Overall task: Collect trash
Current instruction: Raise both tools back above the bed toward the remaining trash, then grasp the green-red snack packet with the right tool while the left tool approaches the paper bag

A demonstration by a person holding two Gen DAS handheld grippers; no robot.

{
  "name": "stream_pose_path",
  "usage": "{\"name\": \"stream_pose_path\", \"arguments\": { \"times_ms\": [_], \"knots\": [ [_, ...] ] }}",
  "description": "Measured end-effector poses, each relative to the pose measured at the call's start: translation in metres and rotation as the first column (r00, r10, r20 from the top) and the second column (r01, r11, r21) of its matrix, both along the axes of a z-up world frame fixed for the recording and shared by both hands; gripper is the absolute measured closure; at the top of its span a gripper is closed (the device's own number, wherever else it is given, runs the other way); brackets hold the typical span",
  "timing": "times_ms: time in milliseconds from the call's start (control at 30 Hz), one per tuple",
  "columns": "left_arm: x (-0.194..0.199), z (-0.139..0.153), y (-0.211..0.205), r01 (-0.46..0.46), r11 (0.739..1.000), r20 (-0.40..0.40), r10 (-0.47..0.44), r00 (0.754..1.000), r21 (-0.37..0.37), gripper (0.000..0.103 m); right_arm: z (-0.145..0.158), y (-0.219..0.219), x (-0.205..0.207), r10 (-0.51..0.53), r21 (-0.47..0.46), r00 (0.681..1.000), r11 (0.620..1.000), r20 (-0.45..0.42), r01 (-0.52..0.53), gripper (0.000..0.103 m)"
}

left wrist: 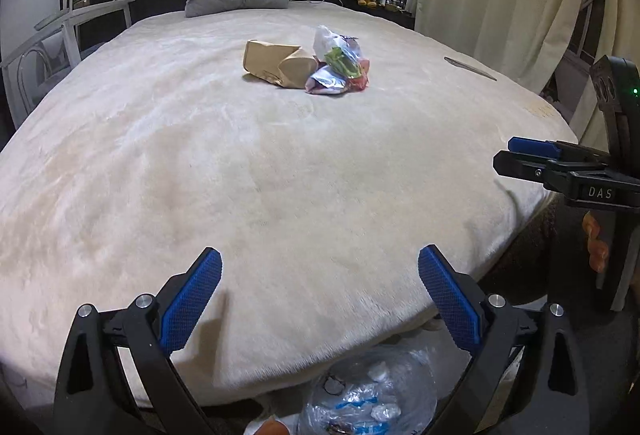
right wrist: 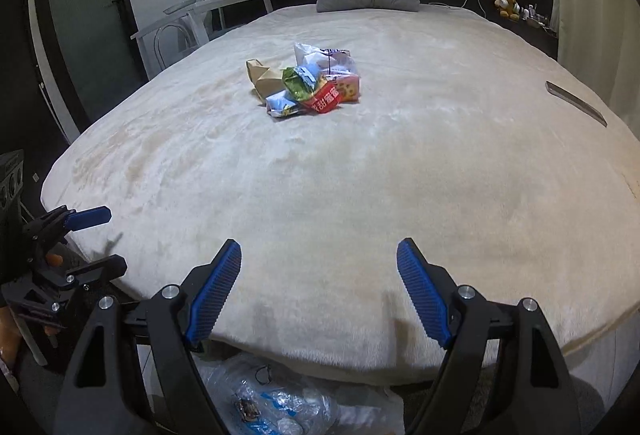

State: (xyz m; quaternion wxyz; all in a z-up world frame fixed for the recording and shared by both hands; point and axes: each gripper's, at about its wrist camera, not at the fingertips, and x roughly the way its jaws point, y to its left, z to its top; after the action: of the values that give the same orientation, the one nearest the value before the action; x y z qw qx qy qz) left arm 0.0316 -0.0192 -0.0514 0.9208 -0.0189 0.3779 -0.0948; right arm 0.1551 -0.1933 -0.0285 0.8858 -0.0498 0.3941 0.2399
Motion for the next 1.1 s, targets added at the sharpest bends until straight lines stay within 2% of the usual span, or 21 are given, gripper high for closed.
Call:
{"name": "stream_pose_path", "arguments": {
  "times_ms": [333, 667, 1067, 1100],
  "knots": [
    [0.062, 0.003, 0.024, -0.006, 1.000, 0.006, 0.006, 1.000, -0.026, 0.006, -0.008, 0.018, 0.062, 0.058, 0.017, 0.998, 0.998, -0.027, -0.058, 0.024],
    [0.114, 0.001, 0.028, 0.042, 0.999, -0.008, -0.042, 0.999, -0.013, 0.006, -0.012, 0.044, 0.113, 0.126, 0.046, 0.992, 0.991, -0.030, -0.124, 0.024],
    [0.169, 0.000, 0.043, 0.091, 0.995, -0.012, -0.092, 0.996, -0.037, 0.006, -0.021, 0.067, 0.173, 0.160, 0.083, 0.986, 0.984, -0.046, -0.156, 0.024],
    [0.174, 0.001, 0.044, 0.090, 0.995, -0.010, -0.091, 0.996, -0.041, 0.006, -0.021, 0.070, 0.177, 0.165, 0.084, 0.985, 0.983, -0.046, -0.161, 0.026]
  ]
}}
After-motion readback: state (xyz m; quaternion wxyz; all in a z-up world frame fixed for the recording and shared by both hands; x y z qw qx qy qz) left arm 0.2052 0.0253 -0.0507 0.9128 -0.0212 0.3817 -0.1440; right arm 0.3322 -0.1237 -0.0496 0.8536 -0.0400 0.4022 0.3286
